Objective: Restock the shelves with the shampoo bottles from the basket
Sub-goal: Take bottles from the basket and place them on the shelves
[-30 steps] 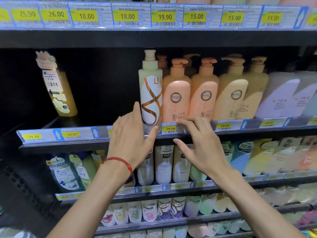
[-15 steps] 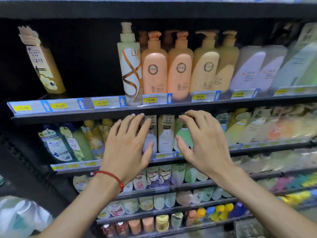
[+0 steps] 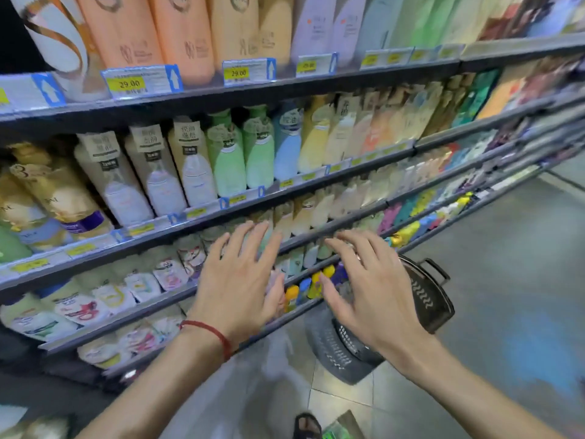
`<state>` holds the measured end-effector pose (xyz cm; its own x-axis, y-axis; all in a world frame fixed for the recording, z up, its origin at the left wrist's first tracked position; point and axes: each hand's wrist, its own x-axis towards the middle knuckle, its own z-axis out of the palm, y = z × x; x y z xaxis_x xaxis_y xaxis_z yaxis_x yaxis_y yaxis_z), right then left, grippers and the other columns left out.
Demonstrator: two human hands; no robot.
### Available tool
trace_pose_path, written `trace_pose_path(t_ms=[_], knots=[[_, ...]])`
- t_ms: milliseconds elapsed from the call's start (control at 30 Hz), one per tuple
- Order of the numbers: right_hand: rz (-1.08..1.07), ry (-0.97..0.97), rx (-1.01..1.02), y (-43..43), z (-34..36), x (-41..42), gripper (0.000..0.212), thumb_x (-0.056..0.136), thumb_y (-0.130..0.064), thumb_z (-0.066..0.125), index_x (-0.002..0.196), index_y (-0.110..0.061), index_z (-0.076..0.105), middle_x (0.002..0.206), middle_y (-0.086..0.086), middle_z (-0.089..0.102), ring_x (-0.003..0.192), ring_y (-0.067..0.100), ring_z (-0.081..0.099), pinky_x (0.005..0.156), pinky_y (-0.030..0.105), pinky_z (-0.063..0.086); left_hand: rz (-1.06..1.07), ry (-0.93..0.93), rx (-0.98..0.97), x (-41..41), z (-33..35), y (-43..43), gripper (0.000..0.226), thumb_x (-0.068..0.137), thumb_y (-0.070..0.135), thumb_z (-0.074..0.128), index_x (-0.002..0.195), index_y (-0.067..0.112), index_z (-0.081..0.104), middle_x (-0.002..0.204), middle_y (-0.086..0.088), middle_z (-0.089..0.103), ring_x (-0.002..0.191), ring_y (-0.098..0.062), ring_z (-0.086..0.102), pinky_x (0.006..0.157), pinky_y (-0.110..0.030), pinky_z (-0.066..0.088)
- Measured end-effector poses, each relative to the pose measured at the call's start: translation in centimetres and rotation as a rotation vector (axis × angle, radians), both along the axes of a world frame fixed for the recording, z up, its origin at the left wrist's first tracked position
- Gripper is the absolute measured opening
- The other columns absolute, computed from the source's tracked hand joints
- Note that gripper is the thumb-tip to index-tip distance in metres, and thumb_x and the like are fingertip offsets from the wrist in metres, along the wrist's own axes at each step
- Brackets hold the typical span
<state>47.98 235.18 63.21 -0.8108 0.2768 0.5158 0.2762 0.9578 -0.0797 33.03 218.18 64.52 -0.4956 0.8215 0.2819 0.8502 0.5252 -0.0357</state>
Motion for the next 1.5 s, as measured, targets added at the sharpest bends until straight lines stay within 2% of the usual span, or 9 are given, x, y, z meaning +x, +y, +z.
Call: trace_pose_path(t_ms=[133,267,433,633,733,933,1100,1400,1500], knots=[[-0.099,-0.036,-0.026,2.7,-2.3,5.4,0.048,0.094,-0.041,0.066,0.132,-0.012,0.066,0.134,0.007,0.063,0.127,0.030,0.055,0.111,0.041,0.042,-0.065,-0.046,-0.051,3.8,-1.7,3.6,0.064,0.088,0.050,0.043,0.140,0.015,0.058,0.144,-0.011,0.056,0.135,-0.033,0.050,0.103,-0.049,0.045],[-0.179,-0.057,-0.061,6.7,-4.0,10.1,0.048,0.091,-0.039,0.066,0.129,-0.009,0.069,0.132,0.009,0.066,0.125,0.030,0.056,0.112,0.038,0.037,-0.106,-0.079,-0.088,7.7,-3.7,8.1,0.062,0.087,0.046,0.056,0.142,0.018,0.055,0.147,-0.009,0.055,0.136,-0.032,0.049,0.107,-0.051,0.046],[-0.195,-0.081,-0.098,14.5,-5.8,15.8,0.047,0.092,-0.038,0.068,0.129,-0.008,0.069,0.132,0.011,0.067,0.123,0.034,0.060,0.106,0.045,0.045,-0.142,-0.034,-0.156,12.8,-5.5,15.9,0.063,0.087,0.046,0.066,0.141,0.016,0.056,0.145,-0.013,0.056,0.134,-0.036,0.052,0.104,-0.053,0.047],[-0.175,-0.171,-0.111,25.6,-8.4,22.3,0.050,0.094,-0.044,0.059,0.132,-0.012,0.066,0.136,0.008,0.064,0.127,0.033,0.055,0.108,0.047,0.043,-0.109,-0.090,-0.221,19.5,-7.6,26.2,0.064,0.093,0.051,0.052,0.148,0.018,0.050,0.151,-0.010,0.050,0.139,-0.033,0.045,0.109,-0.052,0.042],[-0.146,-0.211,-0.095,30.5,-9.9,24.1,0.049,0.095,-0.044,0.061,0.133,-0.013,0.065,0.136,0.009,0.063,0.129,0.034,0.055,0.110,0.047,0.043,-0.079,-0.137,-0.231,21.3,-9.1,30.2,0.062,0.093,0.051,0.054,0.146,0.020,0.051,0.151,-0.008,0.050,0.140,-0.032,0.045,0.108,-0.052,0.044],[-0.127,-0.252,-0.123,38.4,-12.2,22.4,0.049,0.097,-0.046,0.056,0.132,-0.013,0.065,0.135,0.008,0.064,0.128,0.033,0.054,0.107,0.047,0.044,-0.036,-0.157,-0.266,19.9,-12.2,36.9,0.063,0.091,0.052,0.058,0.144,0.018,0.052,0.146,-0.009,0.053,0.135,-0.032,0.048,0.101,-0.051,0.047],[-0.158,-0.279,-0.149,43.8,-14.2,18.8,0.049,0.099,-0.048,0.053,0.130,-0.012,0.065,0.133,0.008,0.064,0.127,0.033,0.054,0.104,0.047,0.044,-0.036,-0.221,-0.311,16.2,-14.8,43.8,0.063,0.091,0.052,0.057,0.145,0.019,0.053,0.149,-0.007,0.052,0.138,-0.031,0.047,0.104,-0.051,0.046],[-0.078,-0.430,-0.141,54.2,-19.8,13.6,0.051,0.100,-0.047,0.049,0.129,-0.009,0.065,0.129,0.012,0.066,0.123,0.033,0.055,0.105,0.047,0.042,0.011,-0.234,-0.261,12.2,-21.3,52.5,0.059,0.093,0.047,0.049,0.142,0.014,0.051,0.137,-0.011,0.058,0.125,-0.034,0.051,0.096,-0.048,0.034],[0.025,-0.495,-0.147,58.0,-22.8,12.1,0.050,0.098,-0.046,0.053,0.130,-0.009,0.064,0.130,0.012,0.065,0.122,0.034,0.056,0.109,0.047,0.039,0.059,-0.288,-0.275,12.1,-24.1,55.3,0.062,0.093,0.046,0.050,0.146,0.014,0.048,0.140,-0.012,0.056,0.126,-0.037,0.053,0.095,-0.053,0.044]])
